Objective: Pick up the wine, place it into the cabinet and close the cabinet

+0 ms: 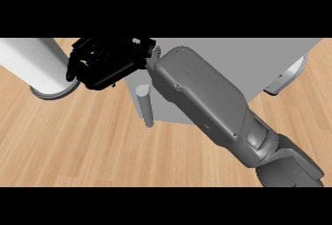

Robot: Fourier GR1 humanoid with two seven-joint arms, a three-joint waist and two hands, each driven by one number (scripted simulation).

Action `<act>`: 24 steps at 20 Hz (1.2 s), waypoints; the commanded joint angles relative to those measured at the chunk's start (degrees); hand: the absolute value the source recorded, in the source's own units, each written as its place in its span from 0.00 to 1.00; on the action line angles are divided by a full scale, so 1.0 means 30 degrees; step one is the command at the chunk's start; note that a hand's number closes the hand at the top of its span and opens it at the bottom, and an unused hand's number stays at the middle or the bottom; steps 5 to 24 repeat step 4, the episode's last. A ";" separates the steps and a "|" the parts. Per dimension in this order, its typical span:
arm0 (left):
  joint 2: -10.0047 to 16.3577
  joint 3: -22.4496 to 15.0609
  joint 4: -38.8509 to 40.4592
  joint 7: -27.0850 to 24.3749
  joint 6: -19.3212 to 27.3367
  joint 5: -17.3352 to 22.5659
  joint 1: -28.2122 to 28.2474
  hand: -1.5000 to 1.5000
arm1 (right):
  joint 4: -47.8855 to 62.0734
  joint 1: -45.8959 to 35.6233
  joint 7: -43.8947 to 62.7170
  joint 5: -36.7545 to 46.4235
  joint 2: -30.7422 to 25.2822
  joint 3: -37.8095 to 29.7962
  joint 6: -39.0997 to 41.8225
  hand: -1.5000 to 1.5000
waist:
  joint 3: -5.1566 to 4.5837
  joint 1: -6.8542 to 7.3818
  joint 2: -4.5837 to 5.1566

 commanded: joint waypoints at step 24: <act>-0.0209 -0.0280 -0.0426 0.0093 -0.0330 -0.0710 -0.0150 0.00 | 0.1842 0.0594 -0.1947 0.0464 -0.2516 -0.1199 -0.1919 1.00 | 0.0997 -0.1119 0.0476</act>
